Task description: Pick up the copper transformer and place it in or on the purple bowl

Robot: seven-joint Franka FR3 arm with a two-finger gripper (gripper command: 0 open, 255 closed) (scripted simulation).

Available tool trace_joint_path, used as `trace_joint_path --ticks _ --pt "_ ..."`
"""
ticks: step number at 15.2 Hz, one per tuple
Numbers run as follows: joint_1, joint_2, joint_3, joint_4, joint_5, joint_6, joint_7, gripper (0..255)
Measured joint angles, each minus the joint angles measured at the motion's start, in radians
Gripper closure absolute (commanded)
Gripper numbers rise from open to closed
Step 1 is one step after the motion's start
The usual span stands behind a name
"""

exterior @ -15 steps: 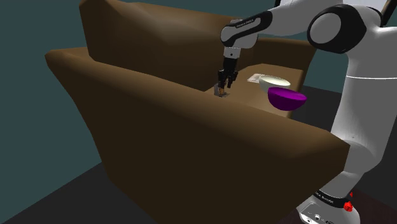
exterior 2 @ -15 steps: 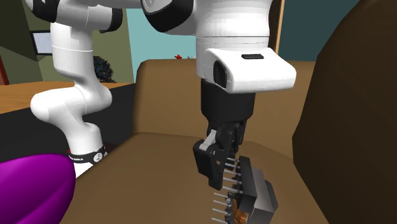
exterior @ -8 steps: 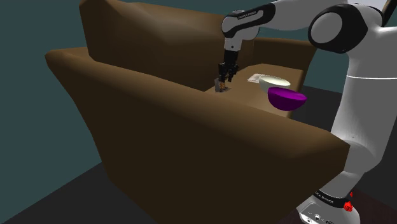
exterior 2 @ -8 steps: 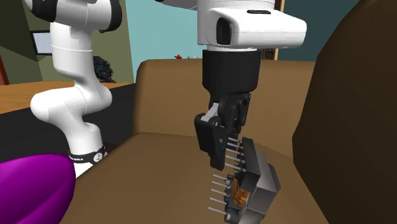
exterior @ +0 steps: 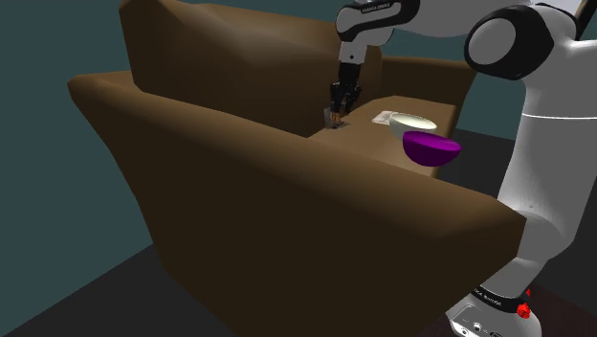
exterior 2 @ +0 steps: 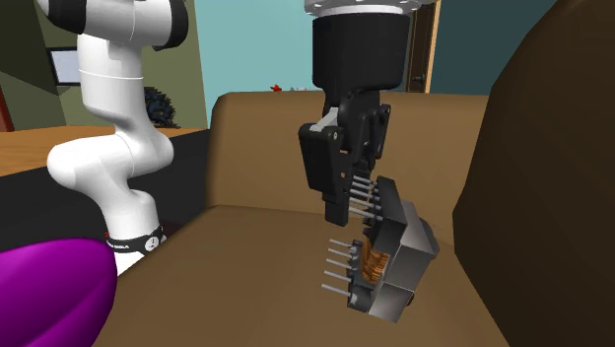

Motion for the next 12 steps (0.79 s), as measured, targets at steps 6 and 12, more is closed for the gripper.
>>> trace_joint_path --ticks 6,12 --pt "-0.003 0.009 -0.001 0.090 0.001 -0.081 0.007 255" --pt "-0.011 0.032 -0.002 0.203 0.006 -0.171 0.012 255"
